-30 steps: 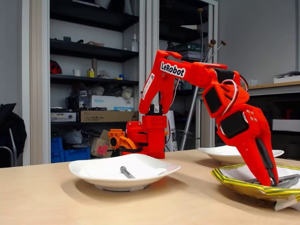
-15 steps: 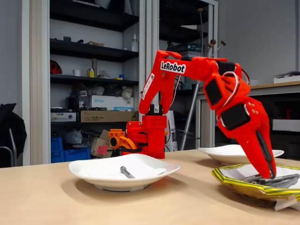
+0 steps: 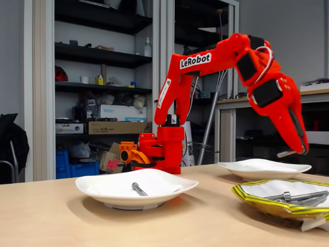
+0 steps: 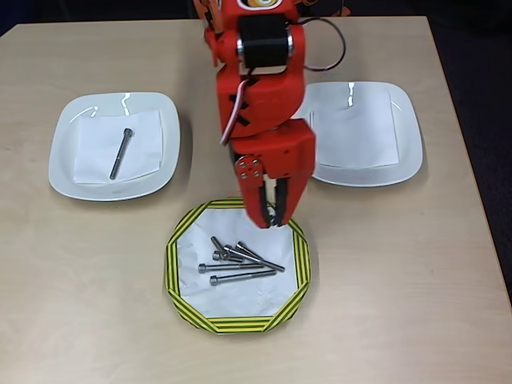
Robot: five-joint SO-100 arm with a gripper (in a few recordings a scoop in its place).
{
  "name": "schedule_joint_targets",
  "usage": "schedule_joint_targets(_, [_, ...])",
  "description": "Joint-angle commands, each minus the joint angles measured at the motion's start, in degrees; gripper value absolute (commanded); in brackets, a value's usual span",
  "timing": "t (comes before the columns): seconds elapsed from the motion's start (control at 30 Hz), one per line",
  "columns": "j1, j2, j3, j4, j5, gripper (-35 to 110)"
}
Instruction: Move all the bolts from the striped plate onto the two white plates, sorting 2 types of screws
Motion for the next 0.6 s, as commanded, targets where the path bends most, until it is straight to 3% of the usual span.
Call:
schedule_joint_targets(0.0, [-9.1,8.3,4.0,3.7,15.5,0])
schedule_joint_targets(0.4, [-31.6,22.4,27.9,-2.7,57.2,0])
schedule_joint_targets(0.57, [-36.1,30.8,42.0,-8.8,67.0,0])
